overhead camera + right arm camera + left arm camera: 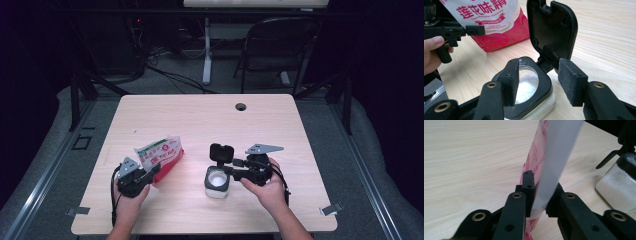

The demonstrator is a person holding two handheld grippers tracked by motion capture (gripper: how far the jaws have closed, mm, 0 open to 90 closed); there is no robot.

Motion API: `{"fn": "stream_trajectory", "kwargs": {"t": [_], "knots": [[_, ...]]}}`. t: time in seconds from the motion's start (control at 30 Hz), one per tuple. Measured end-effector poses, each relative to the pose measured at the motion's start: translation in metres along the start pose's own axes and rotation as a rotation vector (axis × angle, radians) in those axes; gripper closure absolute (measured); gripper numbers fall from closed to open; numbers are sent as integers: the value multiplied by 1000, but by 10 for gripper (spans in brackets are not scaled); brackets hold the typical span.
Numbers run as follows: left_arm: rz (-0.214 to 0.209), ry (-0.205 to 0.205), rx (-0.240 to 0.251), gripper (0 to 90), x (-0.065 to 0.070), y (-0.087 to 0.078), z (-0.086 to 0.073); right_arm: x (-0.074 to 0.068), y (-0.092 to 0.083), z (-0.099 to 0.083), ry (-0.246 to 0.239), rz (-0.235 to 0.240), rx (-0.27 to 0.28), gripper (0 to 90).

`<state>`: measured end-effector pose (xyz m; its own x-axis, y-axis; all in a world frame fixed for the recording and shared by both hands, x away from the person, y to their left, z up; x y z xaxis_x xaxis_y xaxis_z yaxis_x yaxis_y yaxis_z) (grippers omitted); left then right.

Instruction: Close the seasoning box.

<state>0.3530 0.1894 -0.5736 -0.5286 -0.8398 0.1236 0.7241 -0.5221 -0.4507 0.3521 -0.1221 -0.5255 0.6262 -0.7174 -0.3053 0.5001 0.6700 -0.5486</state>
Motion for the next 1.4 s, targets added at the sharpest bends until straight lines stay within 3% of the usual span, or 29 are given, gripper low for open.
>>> {"fn": "stream_trajectory", "kwargs": {"t": [0.33, 0.57, 0.7, 0.87, 1.17, 1.4], "knots": [[71, -23, 12, 889, -15, -12, 5, 2, 0, 0, 7, -7, 7, 515], [170, -36, 37, 889, -34, -28, 9, 3, -1, 0, 6, -10, 4, 512], [211, -65, 46, 889, -45, -35, 8, 4, -1, 1, 13, -11, 8, 509], [268, -80, 37, 888, -57, -41, 4, 5, -1, 1, 13, -11, 9, 505], [368, -55, 21, 886, -73, -54, 3, 6, -1, 1, 14, -13, 7, 505], [374, -74, 6, 883, -79, -53, -2, 6, 0, 1, 16, -19, 6, 505]]}}
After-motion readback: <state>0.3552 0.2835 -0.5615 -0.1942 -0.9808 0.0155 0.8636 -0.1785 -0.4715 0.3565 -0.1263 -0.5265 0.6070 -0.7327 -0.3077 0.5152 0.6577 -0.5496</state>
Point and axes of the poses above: each handheld gripper's, and its own axes: y roughly forward along the jaws, z roughly out of its top, x roughly to its right, the point moved 6 cm from there along y, roughly forward along the jaws, and after that the axes turned 2 degrees about y, right-handed, at the moved point
